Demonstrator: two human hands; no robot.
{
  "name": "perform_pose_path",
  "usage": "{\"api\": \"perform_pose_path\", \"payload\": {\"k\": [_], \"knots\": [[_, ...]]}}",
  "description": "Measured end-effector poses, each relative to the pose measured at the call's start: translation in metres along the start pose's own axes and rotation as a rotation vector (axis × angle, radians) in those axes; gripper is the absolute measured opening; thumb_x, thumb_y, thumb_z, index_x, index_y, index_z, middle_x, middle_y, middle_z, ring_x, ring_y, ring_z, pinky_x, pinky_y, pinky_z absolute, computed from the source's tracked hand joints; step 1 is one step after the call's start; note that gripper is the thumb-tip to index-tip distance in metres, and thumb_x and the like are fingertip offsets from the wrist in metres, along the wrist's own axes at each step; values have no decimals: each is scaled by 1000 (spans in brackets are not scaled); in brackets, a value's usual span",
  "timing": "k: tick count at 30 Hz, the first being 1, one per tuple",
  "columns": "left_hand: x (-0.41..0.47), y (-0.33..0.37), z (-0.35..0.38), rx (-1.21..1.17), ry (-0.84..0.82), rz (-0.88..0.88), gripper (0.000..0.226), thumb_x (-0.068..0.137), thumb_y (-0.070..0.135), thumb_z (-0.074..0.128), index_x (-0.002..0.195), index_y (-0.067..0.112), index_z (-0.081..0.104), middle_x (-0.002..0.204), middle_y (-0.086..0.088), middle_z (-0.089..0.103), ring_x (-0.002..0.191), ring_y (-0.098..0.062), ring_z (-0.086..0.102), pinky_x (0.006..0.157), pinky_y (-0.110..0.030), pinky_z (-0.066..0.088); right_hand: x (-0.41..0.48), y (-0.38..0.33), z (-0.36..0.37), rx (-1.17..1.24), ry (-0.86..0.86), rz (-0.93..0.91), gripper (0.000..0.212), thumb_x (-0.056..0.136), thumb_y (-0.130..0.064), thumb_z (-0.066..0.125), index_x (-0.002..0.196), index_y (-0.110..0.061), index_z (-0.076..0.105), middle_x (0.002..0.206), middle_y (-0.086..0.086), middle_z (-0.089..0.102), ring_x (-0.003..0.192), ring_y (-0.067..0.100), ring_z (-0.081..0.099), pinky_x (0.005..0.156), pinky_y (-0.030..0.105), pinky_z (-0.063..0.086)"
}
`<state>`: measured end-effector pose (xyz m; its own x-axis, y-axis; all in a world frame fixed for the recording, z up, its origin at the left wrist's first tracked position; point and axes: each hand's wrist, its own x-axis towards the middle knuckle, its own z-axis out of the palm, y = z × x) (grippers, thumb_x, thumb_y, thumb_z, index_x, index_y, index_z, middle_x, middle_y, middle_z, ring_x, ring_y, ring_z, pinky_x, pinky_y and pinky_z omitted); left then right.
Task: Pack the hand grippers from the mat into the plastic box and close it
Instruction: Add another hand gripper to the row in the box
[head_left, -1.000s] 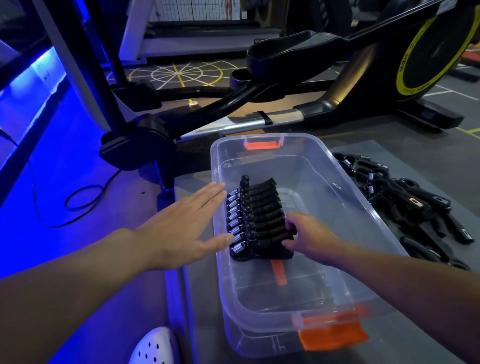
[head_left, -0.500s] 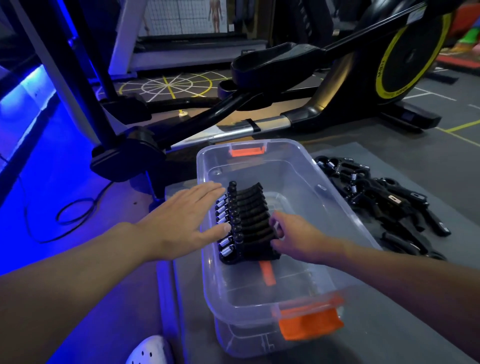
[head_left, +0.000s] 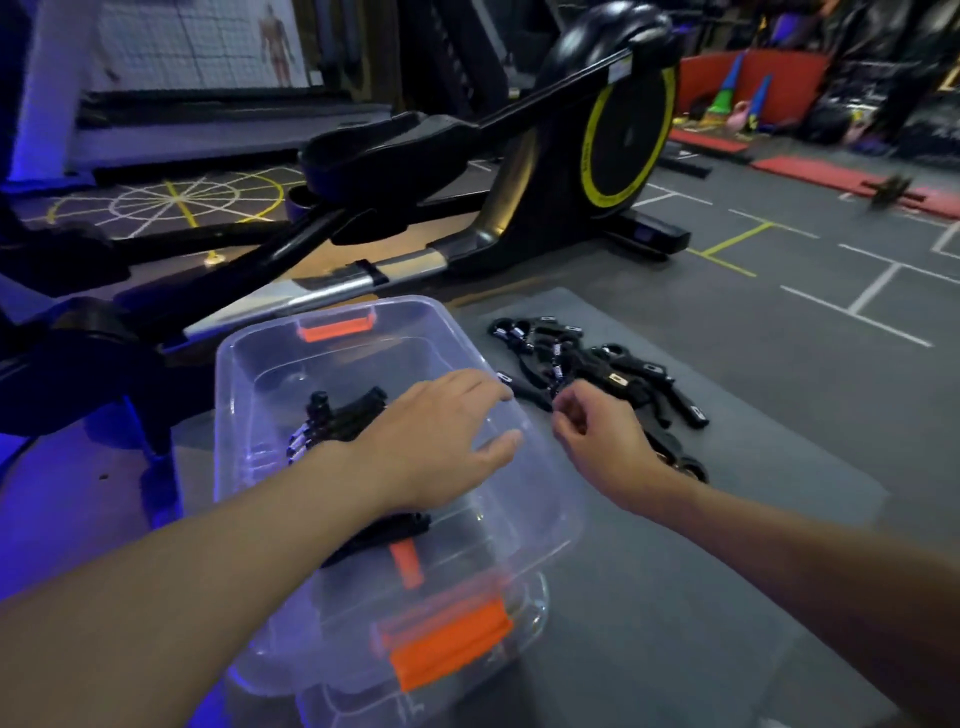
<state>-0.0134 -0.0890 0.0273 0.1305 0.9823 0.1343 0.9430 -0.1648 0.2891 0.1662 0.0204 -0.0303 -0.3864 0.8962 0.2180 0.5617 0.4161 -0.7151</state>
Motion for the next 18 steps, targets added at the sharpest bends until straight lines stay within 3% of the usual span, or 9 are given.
{"api": "perform_pose_path", "payload": {"k": [2,4,8,15,18], "knots": [[9,11,10,-2,-16,12,56,94,55,41,139,22,44,144,7,44,135,-12,36,111,-33,30,-12,43,-10,-132,-92,67,5,87,-16,58,82,-18,56,65,-5,61,58,14,52,55,27,40],[15,17,19,22,-48,19,65,88,62,34,139,23,44,143,6,43,134,-13,37,111,-35,31,-26,84,-19,-229,-143,140,5,86,-18,59,83,-16,57,65,-6,60,62,17,54,56,27,40],[21,21,35,76,-87,13,86,75,73,16,141,25,41,150,4,35,139,-15,31,113,-39,29,-52,144,-19,-125,-24,368,10,83,-14,66,87,-13,56,63,1,59,59,19,52,56,31,41],[28,17,47,105,-67,24,82,78,76,19,138,28,47,150,8,35,144,-8,16,118,-35,22,-34,208,-15,-68,126,535,43,73,-24,79,110,-11,60,104,6,61,101,25,54,85,33,45],[27,16,49,97,-57,26,77,79,76,20,136,31,47,147,13,35,144,-5,12,118,-32,20,-20,217,-13,-90,145,585,56,72,-35,77,120,-19,54,114,4,59,117,25,43,96,39,44]]}}
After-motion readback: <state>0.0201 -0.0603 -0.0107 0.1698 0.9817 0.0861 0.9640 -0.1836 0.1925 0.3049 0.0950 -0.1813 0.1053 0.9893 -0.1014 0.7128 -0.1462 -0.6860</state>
